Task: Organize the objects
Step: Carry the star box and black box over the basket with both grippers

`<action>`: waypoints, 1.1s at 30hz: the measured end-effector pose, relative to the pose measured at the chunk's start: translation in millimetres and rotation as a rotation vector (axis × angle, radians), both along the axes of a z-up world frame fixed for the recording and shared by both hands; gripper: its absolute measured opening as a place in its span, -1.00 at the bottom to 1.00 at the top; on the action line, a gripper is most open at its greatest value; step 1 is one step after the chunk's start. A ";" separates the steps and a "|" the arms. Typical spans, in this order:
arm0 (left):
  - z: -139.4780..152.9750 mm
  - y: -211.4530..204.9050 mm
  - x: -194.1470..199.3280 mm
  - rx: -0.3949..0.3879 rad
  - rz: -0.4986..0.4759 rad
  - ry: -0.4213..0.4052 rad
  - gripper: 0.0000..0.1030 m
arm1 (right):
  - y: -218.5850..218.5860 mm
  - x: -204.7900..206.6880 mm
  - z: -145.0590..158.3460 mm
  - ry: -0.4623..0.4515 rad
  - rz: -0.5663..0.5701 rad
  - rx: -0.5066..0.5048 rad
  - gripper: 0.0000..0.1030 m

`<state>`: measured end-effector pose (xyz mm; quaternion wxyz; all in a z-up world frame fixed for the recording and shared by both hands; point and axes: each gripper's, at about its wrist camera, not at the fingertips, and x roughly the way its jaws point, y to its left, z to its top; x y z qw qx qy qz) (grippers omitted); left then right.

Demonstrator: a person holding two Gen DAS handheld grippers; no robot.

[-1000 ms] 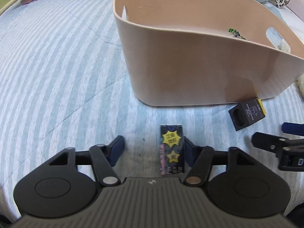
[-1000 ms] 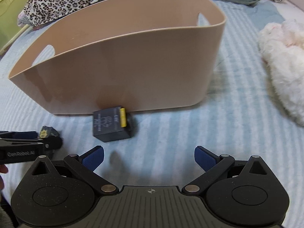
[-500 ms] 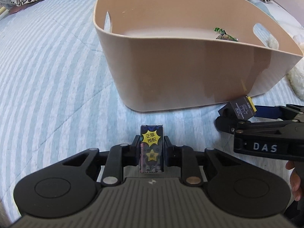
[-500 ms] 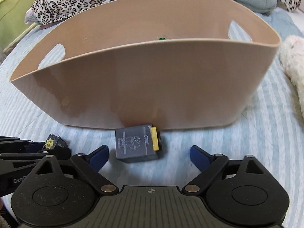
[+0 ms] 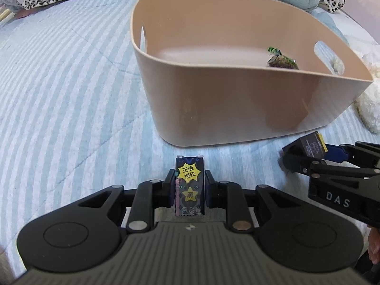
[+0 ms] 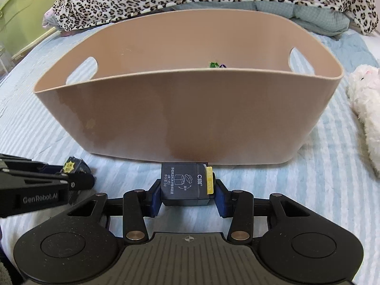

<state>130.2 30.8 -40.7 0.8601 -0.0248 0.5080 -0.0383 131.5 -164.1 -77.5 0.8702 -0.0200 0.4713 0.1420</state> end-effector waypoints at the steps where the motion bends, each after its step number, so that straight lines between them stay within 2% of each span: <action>1: 2.7 0.0 -1.5 -0.001 -0.001 -0.006 -0.52 | -0.1 -2.7 3.3 -0.007 0.000 -0.004 -0.20; 7: 23.4 0.4 -11.4 -0.014 -0.019 -0.037 -0.52 | -10.1 -15.4 24.1 -0.024 -0.030 0.026 -0.20; 12: 50.5 0.8 -17.9 -0.033 -0.026 -0.093 -0.52 | -23.7 -31.2 53.7 -0.080 -0.036 0.045 -0.19; 23: 114.2 -11.2 2.3 -0.009 -0.048 -0.288 -0.51 | -37.9 -31.7 138.0 -0.301 -0.023 0.057 -0.19; 29: 122.4 -26.6 36.6 0.026 -0.066 -0.337 -0.52 | -45.5 -7.0 164.6 -0.370 -0.056 0.063 -0.19; 33: 113.9 -37.0 66.4 0.035 -0.061 -0.312 -0.51 | -48.2 20.2 166.4 -0.377 -0.091 0.061 -0.19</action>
